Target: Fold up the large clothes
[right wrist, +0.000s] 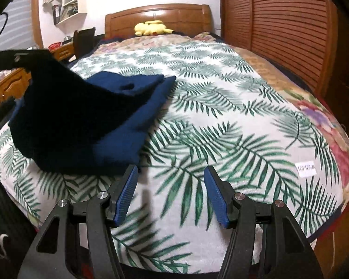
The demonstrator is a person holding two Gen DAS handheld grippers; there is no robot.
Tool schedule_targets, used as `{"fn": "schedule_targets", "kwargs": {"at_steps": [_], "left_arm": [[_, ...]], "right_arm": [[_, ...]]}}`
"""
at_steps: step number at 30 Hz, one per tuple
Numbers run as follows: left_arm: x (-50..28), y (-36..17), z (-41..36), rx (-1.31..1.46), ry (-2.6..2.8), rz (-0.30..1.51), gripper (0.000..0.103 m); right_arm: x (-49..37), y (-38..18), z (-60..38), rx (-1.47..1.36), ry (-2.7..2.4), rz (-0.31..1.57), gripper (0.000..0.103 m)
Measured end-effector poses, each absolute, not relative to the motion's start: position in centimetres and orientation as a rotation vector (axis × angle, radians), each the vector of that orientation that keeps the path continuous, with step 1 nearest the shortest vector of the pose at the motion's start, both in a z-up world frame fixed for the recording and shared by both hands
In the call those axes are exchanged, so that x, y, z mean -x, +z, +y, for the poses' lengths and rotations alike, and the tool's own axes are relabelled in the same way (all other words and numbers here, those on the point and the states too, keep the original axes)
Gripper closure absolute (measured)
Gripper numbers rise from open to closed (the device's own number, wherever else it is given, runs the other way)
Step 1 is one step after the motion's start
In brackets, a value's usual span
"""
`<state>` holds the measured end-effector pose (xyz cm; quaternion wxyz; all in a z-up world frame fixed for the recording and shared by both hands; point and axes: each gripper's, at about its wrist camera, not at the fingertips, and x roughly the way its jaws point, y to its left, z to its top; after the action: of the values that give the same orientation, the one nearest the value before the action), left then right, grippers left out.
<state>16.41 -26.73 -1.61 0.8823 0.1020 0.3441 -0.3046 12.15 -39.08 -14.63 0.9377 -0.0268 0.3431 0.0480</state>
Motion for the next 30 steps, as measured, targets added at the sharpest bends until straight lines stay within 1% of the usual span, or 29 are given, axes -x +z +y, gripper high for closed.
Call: {"fn": "schedule_targets", "kwargs": {"at_steps": [7,14,21,22,23,26,30], "left_arm": [[-14.3,0.5,-21.9,-0.206,-0.579,0.651,0.086],[-13.0,0.7,-16.3,-0.152,-0.536,0.626,0.08],[-13.6,-1.5,-11.4,-0.102,-0.453,0.654,0.077],[-13.7,-1.8,-10.8,-0.096,-0.442,0.655,0.077],[-13.7,-2.0,-10.5,-0.091,-0.434,0.657,0.077],[-13.8,-3.1,-9.0,-0.061,-0.416,0.672,0.076],[-13.7,-4.5,-7.9,-0.059,-0.39,0.689,0.076]], "right_arm": [[-13.0,-11.2,-36.7,0.086,0.102,0.644,0.043],[-13.8,-7.8,-32.7,0.112,0.148,0.592,0.043],[-15.6,-8.9,-28.1,0.141,0.218,0.623,0.043],[-15.6,-9.2,-27.7,0.133,0.227,0.629,0.041],[-15.8,-9.5,-27.3,0.126,0.235,0.639,0.036],[-16.3,-10.7,-26.2,0.14,0.248,0.675,0.033],[-16.6,-11.9,-25.4,0.162,0.252,0.712,0.032]]}}
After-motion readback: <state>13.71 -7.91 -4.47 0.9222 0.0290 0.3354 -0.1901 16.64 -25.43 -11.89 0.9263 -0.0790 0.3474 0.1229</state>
